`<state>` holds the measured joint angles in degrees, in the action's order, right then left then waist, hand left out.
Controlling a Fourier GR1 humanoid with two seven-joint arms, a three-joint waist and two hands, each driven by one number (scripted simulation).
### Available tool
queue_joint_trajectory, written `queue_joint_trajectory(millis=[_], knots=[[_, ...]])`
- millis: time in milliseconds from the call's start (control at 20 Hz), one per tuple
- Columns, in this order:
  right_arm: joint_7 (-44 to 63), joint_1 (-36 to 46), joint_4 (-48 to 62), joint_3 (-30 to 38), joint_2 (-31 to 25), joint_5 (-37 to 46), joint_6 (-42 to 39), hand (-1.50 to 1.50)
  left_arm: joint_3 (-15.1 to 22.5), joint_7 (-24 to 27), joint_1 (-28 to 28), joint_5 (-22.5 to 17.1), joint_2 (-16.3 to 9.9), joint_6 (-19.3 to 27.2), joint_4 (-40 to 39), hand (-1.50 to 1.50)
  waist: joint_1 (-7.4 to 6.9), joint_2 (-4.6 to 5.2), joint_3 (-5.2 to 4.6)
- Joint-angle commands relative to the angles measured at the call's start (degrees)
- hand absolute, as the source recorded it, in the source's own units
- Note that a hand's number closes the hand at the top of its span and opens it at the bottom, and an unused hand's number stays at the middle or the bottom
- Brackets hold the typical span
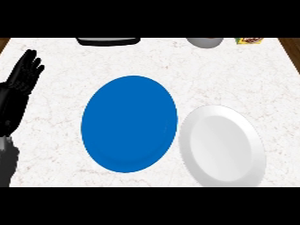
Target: Pick the lemon from the plate and place it in the plate
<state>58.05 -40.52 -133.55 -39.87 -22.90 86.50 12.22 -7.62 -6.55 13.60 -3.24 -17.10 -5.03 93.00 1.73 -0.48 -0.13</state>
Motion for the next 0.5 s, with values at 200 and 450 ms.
queue_joint_trajectory(millis=[200,450], knots=[[-1.23,6.75,-8.94,-17.96,9.20,13.52,0.33,1.50,1.01,-0.59,0.42,0.99,0.53,0.16,0.31,0.00,-1.12,0.13,0.01],[-0.34,19.23,-2.48,-21.84,22.37,16.15,-11.09,1.50,1.45,-2.73,3.52,0.75,1.23,0.47,0.68,0.00,-2.08,0.55,0.03]])
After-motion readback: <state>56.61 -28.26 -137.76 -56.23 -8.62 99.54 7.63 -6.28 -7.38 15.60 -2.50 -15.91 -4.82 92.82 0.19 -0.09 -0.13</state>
